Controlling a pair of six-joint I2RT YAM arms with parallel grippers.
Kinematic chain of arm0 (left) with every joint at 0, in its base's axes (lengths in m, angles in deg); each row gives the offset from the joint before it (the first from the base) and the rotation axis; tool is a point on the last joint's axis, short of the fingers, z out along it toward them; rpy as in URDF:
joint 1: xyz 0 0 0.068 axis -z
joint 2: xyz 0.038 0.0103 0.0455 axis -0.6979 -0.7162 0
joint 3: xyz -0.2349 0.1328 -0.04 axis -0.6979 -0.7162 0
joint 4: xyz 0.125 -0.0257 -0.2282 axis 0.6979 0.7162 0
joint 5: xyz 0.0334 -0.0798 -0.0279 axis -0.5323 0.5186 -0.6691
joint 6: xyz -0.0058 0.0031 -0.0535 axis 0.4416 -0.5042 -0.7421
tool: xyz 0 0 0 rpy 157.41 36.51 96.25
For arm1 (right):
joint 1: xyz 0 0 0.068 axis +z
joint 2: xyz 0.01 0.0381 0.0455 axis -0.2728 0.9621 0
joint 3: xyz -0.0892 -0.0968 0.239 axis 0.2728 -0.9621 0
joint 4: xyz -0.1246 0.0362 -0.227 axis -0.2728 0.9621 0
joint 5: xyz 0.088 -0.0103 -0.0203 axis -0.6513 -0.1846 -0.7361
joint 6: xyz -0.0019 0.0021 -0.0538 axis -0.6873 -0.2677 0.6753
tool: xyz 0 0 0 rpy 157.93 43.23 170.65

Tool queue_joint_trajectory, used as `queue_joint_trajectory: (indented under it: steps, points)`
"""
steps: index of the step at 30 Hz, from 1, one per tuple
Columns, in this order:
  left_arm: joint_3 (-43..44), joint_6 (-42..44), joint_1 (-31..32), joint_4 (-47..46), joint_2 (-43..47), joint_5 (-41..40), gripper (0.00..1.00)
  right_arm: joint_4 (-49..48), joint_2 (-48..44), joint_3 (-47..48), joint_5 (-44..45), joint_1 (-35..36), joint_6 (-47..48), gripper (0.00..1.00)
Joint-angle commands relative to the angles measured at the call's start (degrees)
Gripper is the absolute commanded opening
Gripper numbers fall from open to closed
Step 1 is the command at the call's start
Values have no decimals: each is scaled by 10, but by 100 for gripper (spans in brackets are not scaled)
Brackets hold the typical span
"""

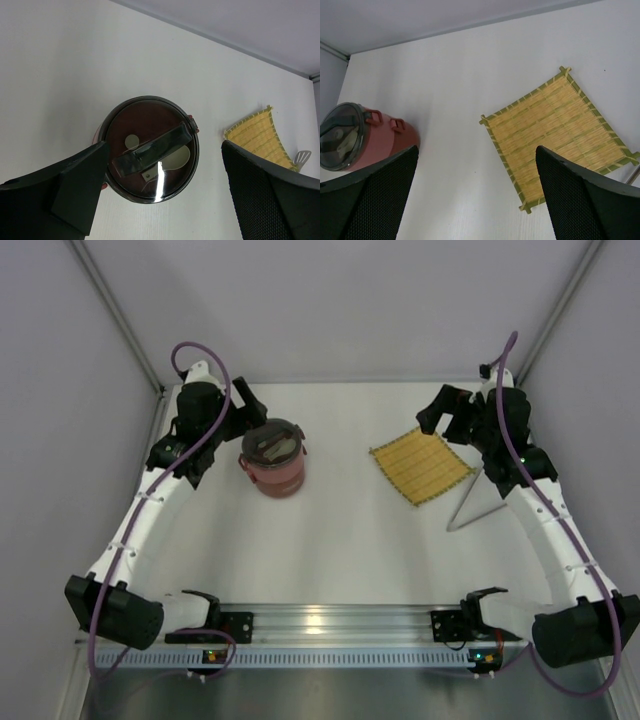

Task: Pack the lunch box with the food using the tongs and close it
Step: Reset both arms

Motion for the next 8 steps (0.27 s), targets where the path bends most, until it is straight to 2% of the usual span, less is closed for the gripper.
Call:
queue_joint_trajectory:
  steps: [1,8]
  points:
    - [9,10,-3,-23,-1,9,99,5,-8,18,-5,-9,8,100]
    - [10,10,-2,-26,-2,12,99,-4,-18,11,-7,-9,9,99]
